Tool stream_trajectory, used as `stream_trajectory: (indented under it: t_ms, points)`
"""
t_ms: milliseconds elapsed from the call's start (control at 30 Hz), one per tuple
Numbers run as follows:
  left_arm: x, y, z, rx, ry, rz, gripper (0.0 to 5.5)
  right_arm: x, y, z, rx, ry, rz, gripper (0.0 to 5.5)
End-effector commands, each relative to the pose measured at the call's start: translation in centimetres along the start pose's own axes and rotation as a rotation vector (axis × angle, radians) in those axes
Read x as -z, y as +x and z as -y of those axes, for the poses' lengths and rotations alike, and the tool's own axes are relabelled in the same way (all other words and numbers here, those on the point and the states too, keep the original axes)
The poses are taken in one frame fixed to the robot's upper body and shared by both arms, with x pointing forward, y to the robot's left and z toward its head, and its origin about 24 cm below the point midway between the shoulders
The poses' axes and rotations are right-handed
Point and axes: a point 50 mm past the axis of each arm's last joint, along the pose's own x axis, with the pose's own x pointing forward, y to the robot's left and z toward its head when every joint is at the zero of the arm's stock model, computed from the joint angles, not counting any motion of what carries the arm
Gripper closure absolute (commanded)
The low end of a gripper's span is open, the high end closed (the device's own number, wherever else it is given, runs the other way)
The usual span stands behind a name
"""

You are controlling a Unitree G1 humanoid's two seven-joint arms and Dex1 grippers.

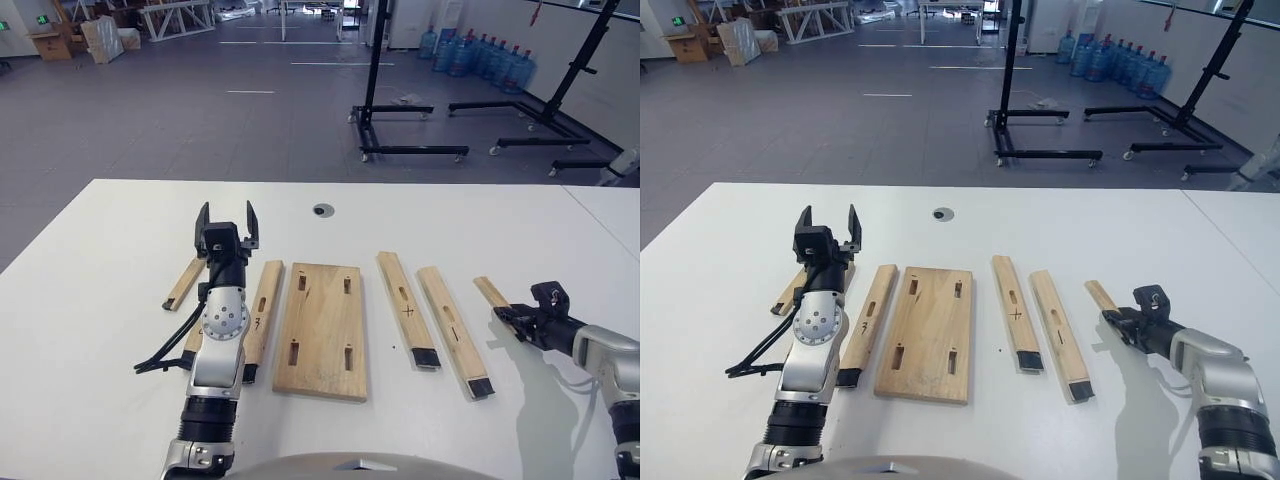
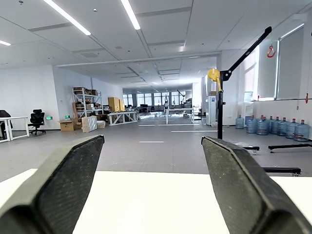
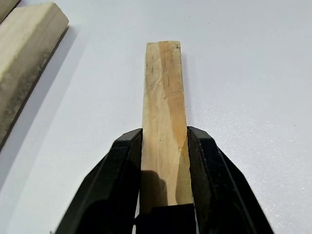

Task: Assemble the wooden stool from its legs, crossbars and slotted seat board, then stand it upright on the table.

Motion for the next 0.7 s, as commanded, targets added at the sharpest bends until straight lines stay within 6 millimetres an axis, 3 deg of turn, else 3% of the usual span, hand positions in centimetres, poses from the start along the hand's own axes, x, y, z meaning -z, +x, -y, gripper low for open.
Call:
stream_trajectory:
  t_ms: [33,100,200,267,333,367,433,533,600,700]
  points:
    - [-0.1,0.6,0.3,0.007,-0.004,0.005,1.82,8.7,-0.2,-2.6,-0.056,0.178,-0.307,4.22]
    - [-0.1,0.7,0.1,0.006,-0.007,0.008,1.82,5.8,0.9,-3.5,-0.103,0.135,-0.18,4.22]
    - [-0.1,1.3,-0.4,0.007,-0.056,0.005,1.82,-4.0,3.3,-6.0,-0.182,0.03,0.205,4.22]
    - [-0.3,2.0,-0.4,0.042,-0.09,0.011,1.82,-12.4,5.1,-8.4,-0.202,-0.056,0.456,4.22]
    - [-0.5,2.5,-0.4,0.072,-0.129,0.014,1.82,-18.0,5.0,-10.9,-0.227,-0.114,0.654,4.22]
    - [-0.6,2.7,-0.4,0.083,-0.142,0.015,1.82,-19.5,4.7,-11.8,-0.233,-0.143,0.73,4.22]
    - [-0.6,3.0,-0.4,0.111,-0.155,0.014,1.82,-21.1,4.3,-13.0,-0.228,-0.176,0.83,4.22]
    - [-0.5,3.2,-0.2,0.147,-0.194,-0.001,1.82,-21.7,4.4,-15.6,-0.281,-0.225,0.917,4.22]
    - [-0.2,3.2,0.0,0.186,-0.283,-0.036,1.82,-21.2,4.3,-18.2,-0.38,-0.303,0.958,4.22]
    - [-0.7,2.9,1.1,0.347,-0.551,-0.077,1.82,-19.3,4.6,-22.2,-0.538,-0.467,0.987,4.22]
